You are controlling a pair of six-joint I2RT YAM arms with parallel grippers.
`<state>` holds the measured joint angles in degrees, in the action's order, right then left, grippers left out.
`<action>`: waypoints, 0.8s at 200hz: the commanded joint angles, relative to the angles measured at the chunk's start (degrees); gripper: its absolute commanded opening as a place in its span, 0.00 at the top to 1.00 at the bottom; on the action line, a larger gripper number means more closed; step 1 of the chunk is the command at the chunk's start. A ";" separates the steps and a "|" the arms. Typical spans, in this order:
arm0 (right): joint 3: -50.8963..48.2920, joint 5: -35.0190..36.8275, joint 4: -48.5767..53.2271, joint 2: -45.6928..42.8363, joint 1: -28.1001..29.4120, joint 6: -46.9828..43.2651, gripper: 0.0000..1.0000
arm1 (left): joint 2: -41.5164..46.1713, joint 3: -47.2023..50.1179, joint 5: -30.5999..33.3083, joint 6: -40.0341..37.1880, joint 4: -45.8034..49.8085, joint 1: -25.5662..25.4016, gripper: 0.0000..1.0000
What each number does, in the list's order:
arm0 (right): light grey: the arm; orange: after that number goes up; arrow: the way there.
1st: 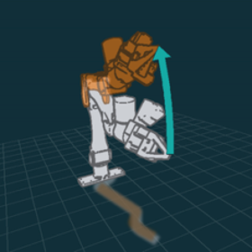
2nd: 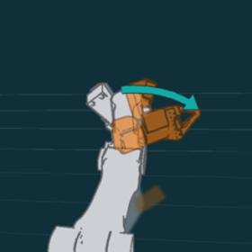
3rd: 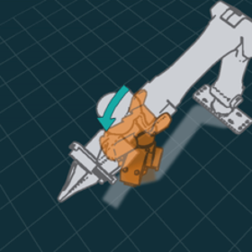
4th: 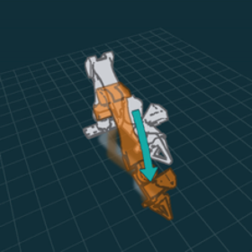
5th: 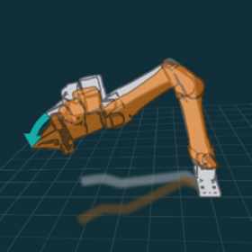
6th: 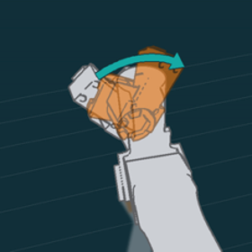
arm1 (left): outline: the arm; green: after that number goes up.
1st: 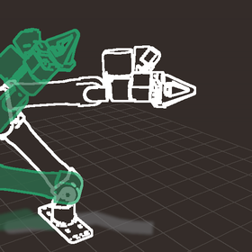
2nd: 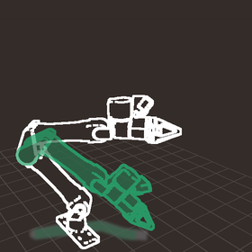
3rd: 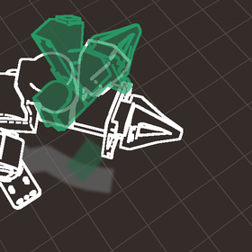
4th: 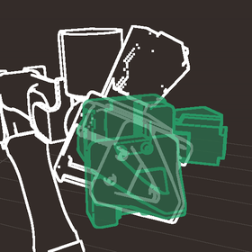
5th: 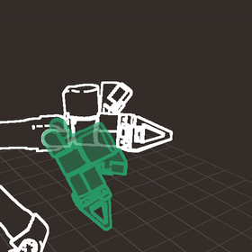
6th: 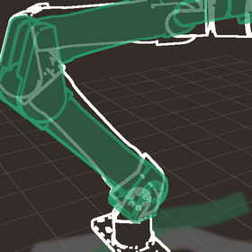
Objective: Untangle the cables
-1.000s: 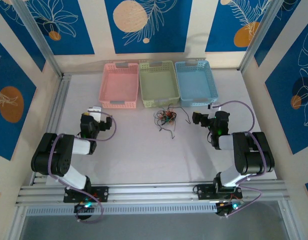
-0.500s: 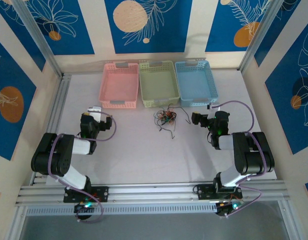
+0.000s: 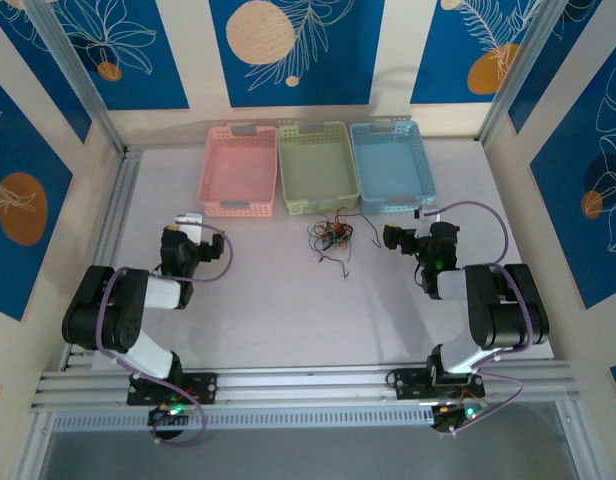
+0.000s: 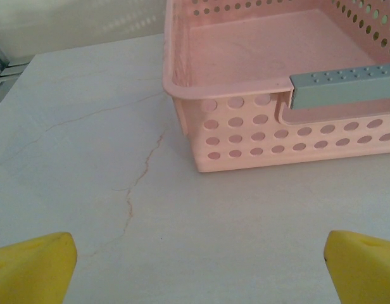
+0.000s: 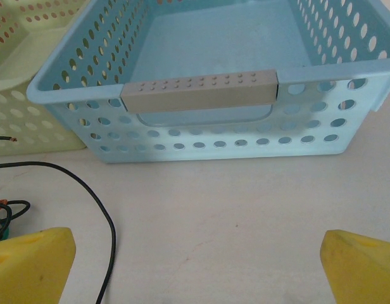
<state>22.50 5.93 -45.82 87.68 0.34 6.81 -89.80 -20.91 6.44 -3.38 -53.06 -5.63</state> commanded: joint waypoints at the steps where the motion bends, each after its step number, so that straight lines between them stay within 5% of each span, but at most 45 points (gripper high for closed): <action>1: 1.35 -0.81 -0.37 -0.41 -0.34 -0.93 0.01 | 0.43 -0.63 -0.38 0.65 -0.35 0.86 0.00; 31: 1.22 -0.37 -0.62 -0.62 -0.25 -1.09 0.01 | 0.45 -0.39 -0.16 0.74 -0.73 0.99 0.00; 50: 1.78 4.35 2.47 -3.16 1.10 -0.80 0.01 | 1.32 2.63 6.61 1.47 -6.62 -0.25 0.00; 77: -0.77 10.15 3.84 -11.34 4.77 -3.16 0.01 | 15.74 9.59 13.41 -1.76 -7.74 -4.74 0.00; 89: -0.71 11.83 8.21 -15.84 6.00 -2.30 0.01 | 26.64 9.85 15.32 1.59 1.43 -5.99 0.00; 113: 0.25 11.76 20.83 -27.57 6.04 4.24 0.01 | 47.99 2.41 14.45 14.80 35.38 -6.00 0.00; 143: -3.13 14.16 24.64 -38.71 2.61 24.08 0.01 | 60.21 -4.74 10.45 26.30 58.43 -5.70 0.00; 151: -2.97 16.04 29.92 -40.71 1.13 32.55 0.01 | 62.04 -6.17 7.04 28.26 61.78 -5.48 0.00; 160: -3.20 10.39 30.71 -41.73 -1.24 33.75 0.01 | 62.97 -8.13 0.50 29.29 64.43 -5.16 0.00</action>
<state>21.15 17.21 -25.17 49.28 3.38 22.41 -29.36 -25.76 16.93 15.84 -10.81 -11.38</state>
